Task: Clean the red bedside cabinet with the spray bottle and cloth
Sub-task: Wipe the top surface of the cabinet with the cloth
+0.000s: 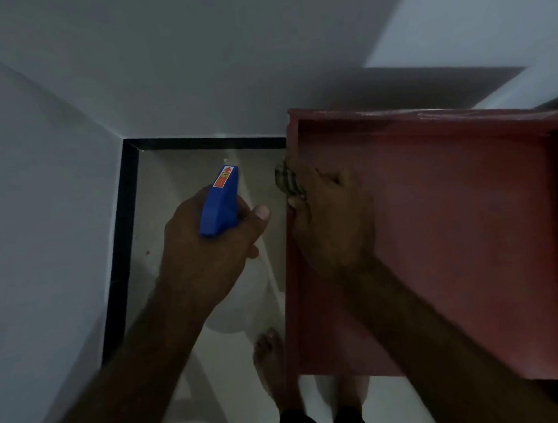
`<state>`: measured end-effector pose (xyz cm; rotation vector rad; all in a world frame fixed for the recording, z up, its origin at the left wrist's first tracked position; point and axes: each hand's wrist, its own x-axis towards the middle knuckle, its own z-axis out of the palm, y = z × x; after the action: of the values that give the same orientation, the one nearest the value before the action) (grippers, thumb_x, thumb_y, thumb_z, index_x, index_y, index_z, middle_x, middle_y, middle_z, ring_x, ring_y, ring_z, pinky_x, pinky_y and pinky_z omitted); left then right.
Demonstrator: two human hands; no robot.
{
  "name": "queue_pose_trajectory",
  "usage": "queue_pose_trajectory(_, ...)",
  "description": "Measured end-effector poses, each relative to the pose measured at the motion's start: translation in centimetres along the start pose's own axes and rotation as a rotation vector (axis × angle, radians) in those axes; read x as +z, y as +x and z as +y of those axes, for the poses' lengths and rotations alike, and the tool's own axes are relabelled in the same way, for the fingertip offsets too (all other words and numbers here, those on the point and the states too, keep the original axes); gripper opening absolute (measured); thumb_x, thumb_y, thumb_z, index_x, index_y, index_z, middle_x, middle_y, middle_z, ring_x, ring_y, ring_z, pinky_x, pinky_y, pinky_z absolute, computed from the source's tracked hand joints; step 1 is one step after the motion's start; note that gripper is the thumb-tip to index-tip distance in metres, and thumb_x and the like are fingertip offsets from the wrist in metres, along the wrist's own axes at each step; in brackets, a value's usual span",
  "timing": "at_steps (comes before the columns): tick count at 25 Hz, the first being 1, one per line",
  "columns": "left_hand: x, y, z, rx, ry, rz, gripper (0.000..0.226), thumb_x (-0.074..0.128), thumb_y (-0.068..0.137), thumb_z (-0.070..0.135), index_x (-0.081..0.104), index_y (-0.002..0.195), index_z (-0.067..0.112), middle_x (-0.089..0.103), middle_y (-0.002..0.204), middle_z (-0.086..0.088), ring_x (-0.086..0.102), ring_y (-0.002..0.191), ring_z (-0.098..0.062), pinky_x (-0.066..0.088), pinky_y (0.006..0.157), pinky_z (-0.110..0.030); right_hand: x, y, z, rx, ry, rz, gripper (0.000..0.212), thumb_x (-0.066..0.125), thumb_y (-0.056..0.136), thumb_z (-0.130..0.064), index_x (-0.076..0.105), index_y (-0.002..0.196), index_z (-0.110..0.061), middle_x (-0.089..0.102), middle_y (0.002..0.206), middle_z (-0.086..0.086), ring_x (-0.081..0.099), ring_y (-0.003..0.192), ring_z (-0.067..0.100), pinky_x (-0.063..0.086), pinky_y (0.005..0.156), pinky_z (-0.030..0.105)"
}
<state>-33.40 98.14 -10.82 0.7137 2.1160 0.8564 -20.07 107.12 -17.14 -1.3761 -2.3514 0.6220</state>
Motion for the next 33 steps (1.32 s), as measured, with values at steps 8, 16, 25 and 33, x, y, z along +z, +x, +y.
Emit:
queue_pose_trajectory(8, 0.2, 3.2, 0.4, 0.037, 0.010, -0.058, 0.024, 0.070, 0.090, 0.034, 0.064, 0.092, 0.011, 0.071, 0.079, -0.007, 0.069, 0.065, -0.006, 0.048, 0.056, -0.007, 2.5, 7.4, -0.2, 0.030, -0.143, 0.068, 0.066, 0.064, 0.082, -0.009, 0.056, 0.145, -0.029, 0.071, 0.126, -0.004, 0.054, 0.118, 0.032, 0.040, 0.086, 0.042)
queue_pose_trajectory(16, 0.6, 5.0, 1.2, 0.023, 0.028, -0.093, 0.023, 0.069, 0.088, 0.037, 0.063, 0.089, 0.015, 0.071, 0.077, -0.005, 0.068, 0.065, -0.005, 0.045, 0.062, -0.018, 4.0, 8.4, -0.4, 0.012, -0.202, 0.187, 0.068, 0.071, 0.071, -0.008, 0.063, 0.136, -0.023, 0.073, 0.122, -0.003, 0.059, 0.108, 0.034, 0.035, 0.078, 0.038)
queue_pose_trajectory(25, 1.2, 6.2, 1.8, 0.058, 0.054, -0.116, 0.024, 0.069, 0.089, 0.035, 0.064, 0.088, 0.012, 0.071, 0.076, -0.005, 0.067, 0.063, -0.001, 0.045, 0.055, -0.008, 2.6, 8.8, 1.4, 0.246, -0.201, 0.191, 0.056, 0.067, 0.081, -0.022, 0.059, 0.136, -0.029, 0.072, 0.122, -0.005, 0.055, 0.114, 0.034, 0.041, 0.084, 0.042)
queue_pose_trajectory(33, 2.0, 6.6, 2.7, 0.073, 0.033, -0.135, 0.024, 0.070, 0.087, 0.036, 0.064, 0.088, 0.013, 0.071, 0.075, -0.005, 0.070, 0.064, -0.004, 0.047, 0.053, -0.009, 1.4, 7.9, 4.2, 0.286, -0.179, 0.275, 0.063, 0.063, 0.076, -0.016, 0.060, 0.138, -0.027, 0.073, 0.121, -0.004, 0.055, 0.111, 0.033, 0.027, 0.078, 0.035)
